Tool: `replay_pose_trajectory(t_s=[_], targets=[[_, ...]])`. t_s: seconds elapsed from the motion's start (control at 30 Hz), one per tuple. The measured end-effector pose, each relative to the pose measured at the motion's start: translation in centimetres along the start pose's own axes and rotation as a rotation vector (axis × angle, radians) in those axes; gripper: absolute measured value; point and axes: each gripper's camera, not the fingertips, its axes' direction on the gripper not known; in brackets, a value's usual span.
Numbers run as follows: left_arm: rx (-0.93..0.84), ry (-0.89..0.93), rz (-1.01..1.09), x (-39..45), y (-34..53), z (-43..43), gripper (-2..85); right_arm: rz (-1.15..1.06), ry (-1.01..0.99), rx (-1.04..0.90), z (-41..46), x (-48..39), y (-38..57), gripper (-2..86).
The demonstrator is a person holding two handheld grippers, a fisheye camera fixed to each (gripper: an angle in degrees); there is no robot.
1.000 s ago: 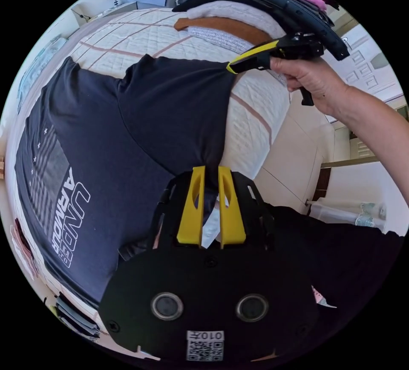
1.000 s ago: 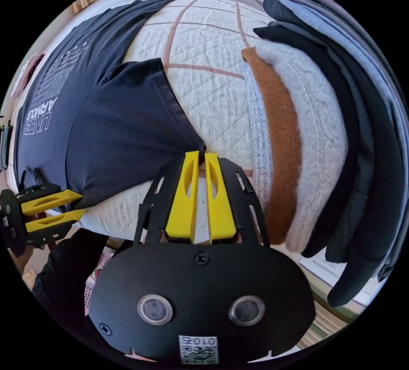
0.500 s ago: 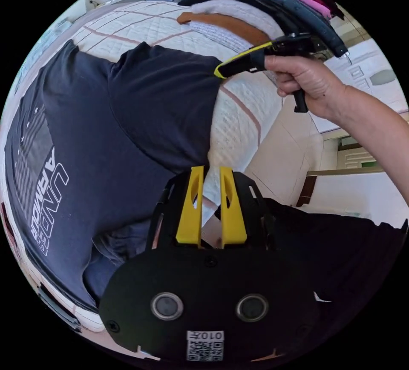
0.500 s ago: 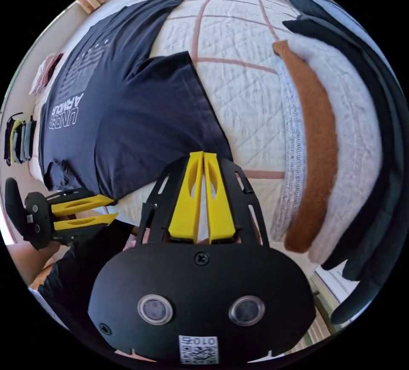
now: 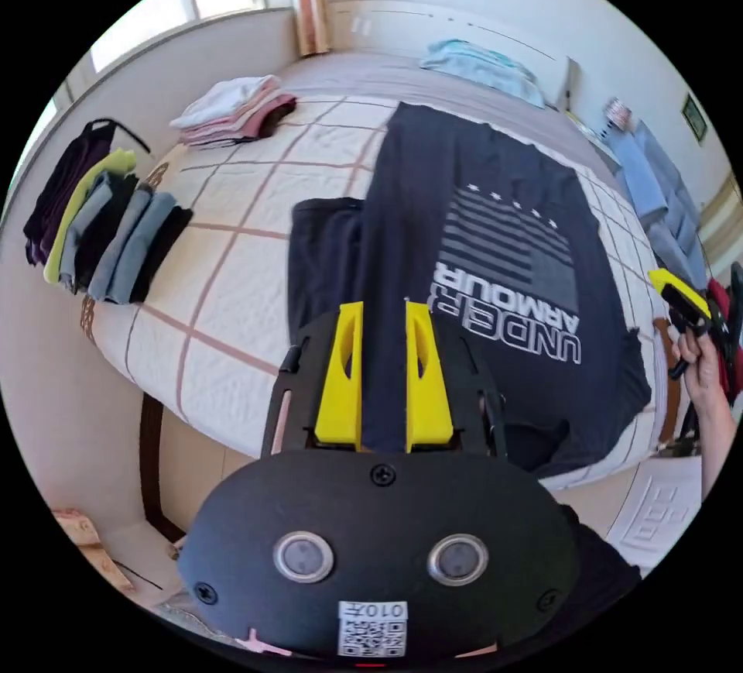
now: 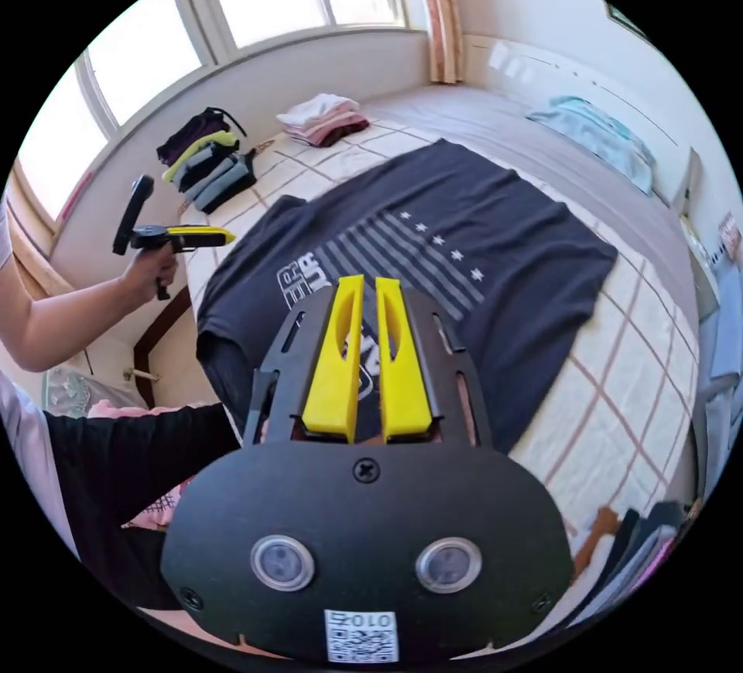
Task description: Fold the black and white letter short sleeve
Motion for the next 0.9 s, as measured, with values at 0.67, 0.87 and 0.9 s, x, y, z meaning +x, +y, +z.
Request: replay_pose_trajectory(t_s=[0.67,0.87,0.9], targets=[[0.085,0.036,0.020,-19.3,-5.8,-4.0,0.0,-0.433,-0.110,-0.247,21.2,-10.7,-27.2,10.5],[-0.182,0.010,0.020,-19.9,-5.1,1.6,0.1,-0.391,-0.175,-0.381,25.3,-10.8,-29.1,11.6],[-0.175,0.026,0.010,-20.2,-5.2,1.7,0.2,-0.410,-0.169,-0.384,25.7,-11.2,-30.0,11.5]])
